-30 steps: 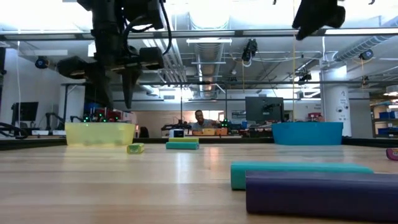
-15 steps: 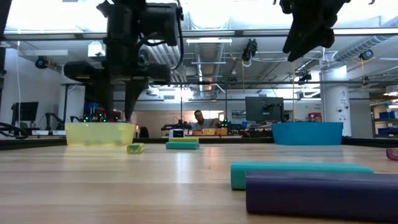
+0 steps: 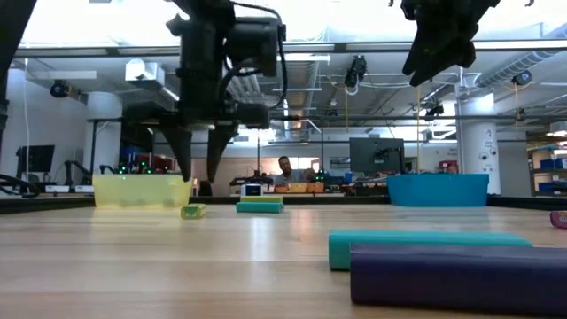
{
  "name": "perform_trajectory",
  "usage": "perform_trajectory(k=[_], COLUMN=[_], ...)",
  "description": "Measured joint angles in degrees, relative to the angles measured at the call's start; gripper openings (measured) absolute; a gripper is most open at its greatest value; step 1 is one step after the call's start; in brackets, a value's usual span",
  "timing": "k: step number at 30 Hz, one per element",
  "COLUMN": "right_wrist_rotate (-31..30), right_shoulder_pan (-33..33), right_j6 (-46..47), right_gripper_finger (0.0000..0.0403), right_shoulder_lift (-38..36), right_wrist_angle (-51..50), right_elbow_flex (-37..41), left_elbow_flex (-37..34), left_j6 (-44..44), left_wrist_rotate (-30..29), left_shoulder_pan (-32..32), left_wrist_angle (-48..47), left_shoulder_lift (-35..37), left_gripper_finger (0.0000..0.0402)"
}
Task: Sort blocks
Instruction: Put the green block into the blue bin
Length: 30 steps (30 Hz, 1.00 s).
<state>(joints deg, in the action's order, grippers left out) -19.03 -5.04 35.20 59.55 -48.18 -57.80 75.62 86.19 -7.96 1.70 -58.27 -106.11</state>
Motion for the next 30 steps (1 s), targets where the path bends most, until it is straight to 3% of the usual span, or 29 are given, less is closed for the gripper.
perform_trajectory(k=[13,22,30], right_wrist_rotate=[0.0,0.2,1.5], right_shoulder_pan=[0.1,0.1,0.2], right_j6=[0.9,1.5,2.4], right_gripper_finger=[0.0196,0.0197,0.0198], right_shoulder_lift=[-1.1,-1.2,-1.2], right_wrist_angle=[-0.3,-0.3,-0.3], right_elbow_flex=[0.1,0.1,0.1], left_elbow_flex=[-5.5,-5.5,-5.8], left_j6=[1.3,0.0,0.1], left_wrist_rotate=[2.3,2.9,4.4], left_shoulder_pan=[1.4,1.5,1.8], left_wrist_angle=[3.3,6.8,6.5], left_shoulder_lift=[-0.3,-0.3,-0.3], left_gripper_finger=[0.0127,0.0128,0.0174])
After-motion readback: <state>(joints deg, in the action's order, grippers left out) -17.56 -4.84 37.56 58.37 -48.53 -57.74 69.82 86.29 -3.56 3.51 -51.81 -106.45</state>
